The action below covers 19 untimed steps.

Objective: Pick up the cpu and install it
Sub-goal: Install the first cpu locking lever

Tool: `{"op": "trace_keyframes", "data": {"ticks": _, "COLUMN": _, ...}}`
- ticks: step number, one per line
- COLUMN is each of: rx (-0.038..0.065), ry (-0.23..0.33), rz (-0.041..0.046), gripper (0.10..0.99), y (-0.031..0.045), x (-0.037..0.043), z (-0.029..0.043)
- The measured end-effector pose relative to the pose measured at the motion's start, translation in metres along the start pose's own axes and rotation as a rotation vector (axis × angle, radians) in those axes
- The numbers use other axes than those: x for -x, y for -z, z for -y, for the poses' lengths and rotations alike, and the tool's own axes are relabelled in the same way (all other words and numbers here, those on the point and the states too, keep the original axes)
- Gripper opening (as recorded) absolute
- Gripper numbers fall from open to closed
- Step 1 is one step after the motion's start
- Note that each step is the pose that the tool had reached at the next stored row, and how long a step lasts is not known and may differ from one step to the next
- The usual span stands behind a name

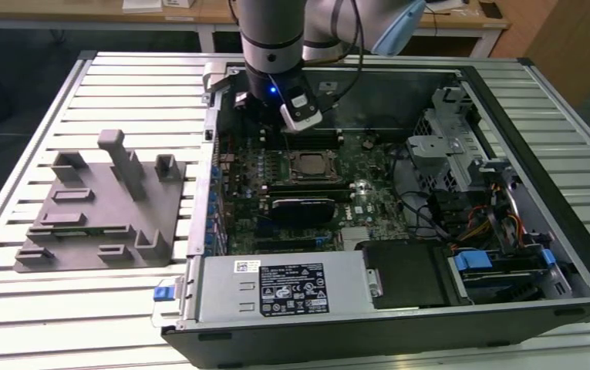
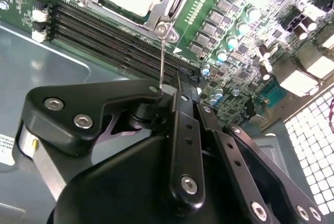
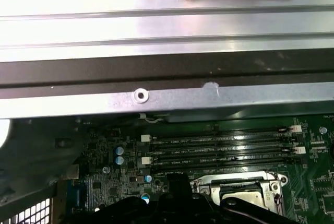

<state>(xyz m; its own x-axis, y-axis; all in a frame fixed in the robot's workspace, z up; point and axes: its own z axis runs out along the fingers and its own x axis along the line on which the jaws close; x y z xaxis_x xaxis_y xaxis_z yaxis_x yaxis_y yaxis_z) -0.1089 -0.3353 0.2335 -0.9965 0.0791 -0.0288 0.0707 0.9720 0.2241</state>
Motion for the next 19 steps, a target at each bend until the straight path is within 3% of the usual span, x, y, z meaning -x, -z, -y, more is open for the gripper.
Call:
{"op": "trace_keyframes", "data": {"ticks": 4, "rx": 0.027, "ry": -0.001, "rz": -0.0019, "gripper": 0.106, "y": -0.0001, "x": 0.0001, "z": 0.0}}
{"op": "trace_keyframes", "data": {"ticks": 7, "rx": 0.037, "ry": -0.002, "rz": -0.0026, "gripper": 0.106, "y": -0.0002, "x": 0.0013, "z": -0.0001}}
{"op": "trace_keyframes", "data": {"ticks": 11, "rx": 0.04, "ry": -0.002, "rz": -0.003, "gripper": 0.106, "y": -0.0005, "x": 0.0074, "z": -0.0005}}
{"op": "trace_keyframes", "data": {"ticks": 19, "rx": 0.04, "ry": -0.002, "rz": -0.0048, "gripper": 0.106, "y": -0.0016, "x": 0.0295, "z": -0.0021}}
